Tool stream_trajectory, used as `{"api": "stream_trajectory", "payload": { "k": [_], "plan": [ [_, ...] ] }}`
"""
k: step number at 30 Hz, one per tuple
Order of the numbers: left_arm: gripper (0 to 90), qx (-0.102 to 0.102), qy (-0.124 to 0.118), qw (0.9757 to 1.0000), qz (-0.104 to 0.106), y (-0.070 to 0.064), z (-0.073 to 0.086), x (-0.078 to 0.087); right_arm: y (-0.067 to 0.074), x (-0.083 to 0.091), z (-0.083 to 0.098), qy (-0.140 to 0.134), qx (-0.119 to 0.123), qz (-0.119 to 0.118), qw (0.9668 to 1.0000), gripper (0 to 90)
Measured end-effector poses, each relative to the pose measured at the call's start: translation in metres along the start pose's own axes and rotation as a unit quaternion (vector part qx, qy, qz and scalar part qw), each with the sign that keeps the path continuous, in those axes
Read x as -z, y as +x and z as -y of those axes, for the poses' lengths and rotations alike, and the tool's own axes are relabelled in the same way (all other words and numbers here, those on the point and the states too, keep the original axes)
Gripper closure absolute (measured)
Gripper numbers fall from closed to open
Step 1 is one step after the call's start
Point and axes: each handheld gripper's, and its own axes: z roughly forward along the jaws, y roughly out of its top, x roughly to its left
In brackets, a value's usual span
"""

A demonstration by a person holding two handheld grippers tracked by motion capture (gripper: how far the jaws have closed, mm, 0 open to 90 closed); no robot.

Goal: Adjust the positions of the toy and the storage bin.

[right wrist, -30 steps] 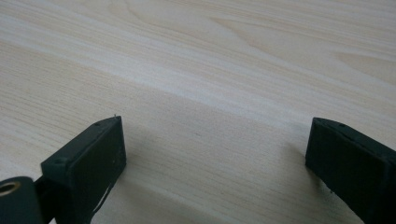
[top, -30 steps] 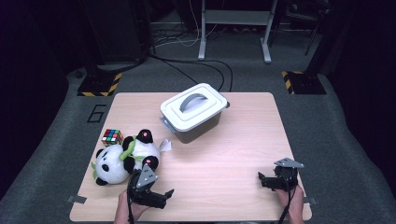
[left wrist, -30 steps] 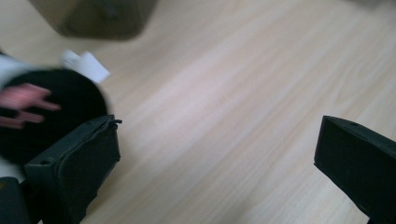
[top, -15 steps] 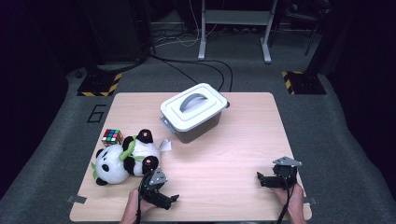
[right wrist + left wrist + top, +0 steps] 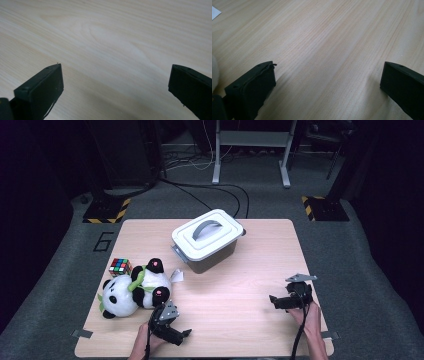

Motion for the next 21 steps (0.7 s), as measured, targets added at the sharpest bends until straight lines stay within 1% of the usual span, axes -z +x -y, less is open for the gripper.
{"api": "stream_trajectory", "payload": {
  "k": [2, 5, 6, 7, 8, 10, 16, 21],
  "plan": [
    [0.0, 0.0, 0.0, 1.0, 0.0, 0.0, 0.0, 0.0, 0.002, -0.001, -0.01, 0.0, 0.01, -0.004, 0.9999, 0.0],
    [0.0, -0.001, 0.001, 1.0, 0.001, 0.0, 0.0, 0.0, 0.006, -0.003, -0.028, 0.0, 0.012, -0.015, 0.9998, 0.0],
    [0.0, 0.0, 0.0, 1.0, 0.001, 0.0, 0.0, 0.0, 0.006, -0.004, -0.034, -0.003, 0.02, -0.015, 0.9997, 0.0],
    [0.0, 0.0, 0.0, 1.0, 0.0, 0.0, 0.0, 0.0, 0.008, -0.004, -0.039, -0.003, 0.022, -0.013, 0.9997, 0.0],
    [0.0, -0.001, 0.001, 1.0, 0.001, 0.0, 0.0, 0.0, 0.009, -0.004, -0.045, -0.003, 0.025, -0.018, 0.9995, 0.0],
    [0.0, -0.002, 0.004, 1.0, -0.002, 0.0, 0.0, 0.001, 0.011, -0.006, -0.056, -0.007, 0.035, -0.021, 0.9991, 0.0],
    [0.1, -0.001, 0.003, 1.0, -0.002, 0.0, 0.0, 0.001, 0.02, -0.013, -0.089, -0.015, 0.052, -0.036, 0.9979, 1.7],
    [0.3, -0.001, 0.002, 1.0, -0.003, 0.0, 0.0, 0.001, 0.027, -0.021, -0.116, -0.02, 0.065, -0.044, 0.9967, 3.5]
  ]
}}
